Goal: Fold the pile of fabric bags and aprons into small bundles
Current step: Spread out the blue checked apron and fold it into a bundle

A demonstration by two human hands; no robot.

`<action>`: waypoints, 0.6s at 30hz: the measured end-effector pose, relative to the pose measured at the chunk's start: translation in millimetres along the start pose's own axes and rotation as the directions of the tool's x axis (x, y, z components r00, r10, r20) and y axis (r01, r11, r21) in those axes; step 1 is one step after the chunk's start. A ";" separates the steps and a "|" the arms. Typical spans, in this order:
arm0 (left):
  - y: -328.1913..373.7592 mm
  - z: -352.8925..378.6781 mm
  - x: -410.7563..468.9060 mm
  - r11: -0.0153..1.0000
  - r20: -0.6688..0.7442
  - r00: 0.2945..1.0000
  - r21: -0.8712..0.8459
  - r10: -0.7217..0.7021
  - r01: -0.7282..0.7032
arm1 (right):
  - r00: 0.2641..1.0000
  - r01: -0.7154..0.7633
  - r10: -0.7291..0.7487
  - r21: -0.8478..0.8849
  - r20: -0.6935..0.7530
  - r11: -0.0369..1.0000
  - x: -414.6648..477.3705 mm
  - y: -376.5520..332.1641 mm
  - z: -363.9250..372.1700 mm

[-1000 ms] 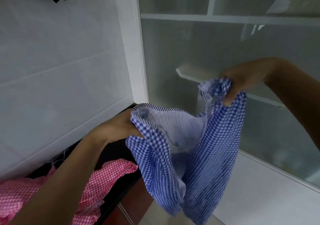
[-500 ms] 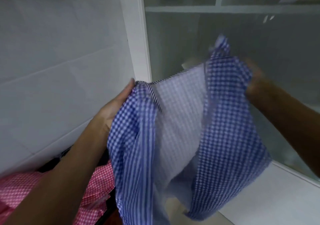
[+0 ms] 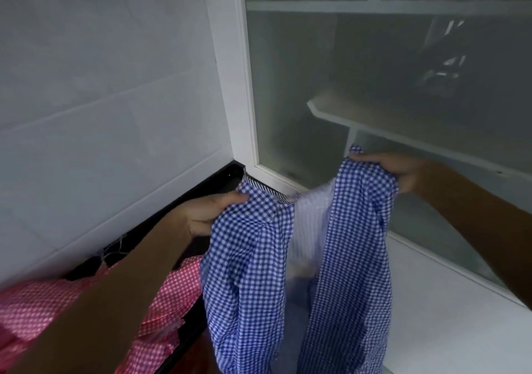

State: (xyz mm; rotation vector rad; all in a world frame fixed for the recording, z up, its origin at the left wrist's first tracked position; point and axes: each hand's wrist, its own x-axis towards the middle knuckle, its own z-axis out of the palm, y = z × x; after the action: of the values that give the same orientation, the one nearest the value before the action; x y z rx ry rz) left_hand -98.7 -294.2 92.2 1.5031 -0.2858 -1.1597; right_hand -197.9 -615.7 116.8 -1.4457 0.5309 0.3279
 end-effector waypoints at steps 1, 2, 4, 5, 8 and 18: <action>5.6 -2.1 -1.3 0.999 0.040 0.999 0.051 0.006 -0.008 | 0.997 -0.018 0.025 -0.101 0.070 0.995 -3.3 -4.0 -2.0; 10.7 -4.9 -1.9 0.992 0.012 1.000 0.124 0.025 -0.026 | 0.992 -0.029 0.057 -0.240 0.109 0.970 -8.4 -8.9 -1.7; 22.2 -3.4 -4.8 0.961 -0.160 0.977 0.260 0.144 -0.099 | 0.985 -0.002 0.088 -0.498 0.148 0.867 -17.8 -18.8 3.6; 27.5 -2.2 -6.1 0.938 -0.256 0.942 0.322 0.218 -0.130 | 0.986 0.023 0.085 -0.620 0.143 0.784 -20.8 -22.0 7.0; 42.2 -7.1 -6.7 0.872 -0.413 0.833 0.465 0.367 -0.153 | 0.999 0.032 -0.045 -0.939 0.018 0.344 -34.3 -32.7 22.9; 52.1 -0.4 -20.1 0.755 -0.334 0.901 0.656 0.277 0.012 | 0.933 0.217 -0.360 -0.816 0.012 0.536 -33.3 -34.1 48.6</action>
State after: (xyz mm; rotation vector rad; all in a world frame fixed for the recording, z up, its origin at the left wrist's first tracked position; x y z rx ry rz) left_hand -86.6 -295.7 146.8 2.2556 -0.5318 -0.6000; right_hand -201.2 -568.0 165.3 -2.4566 0.2357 0.1804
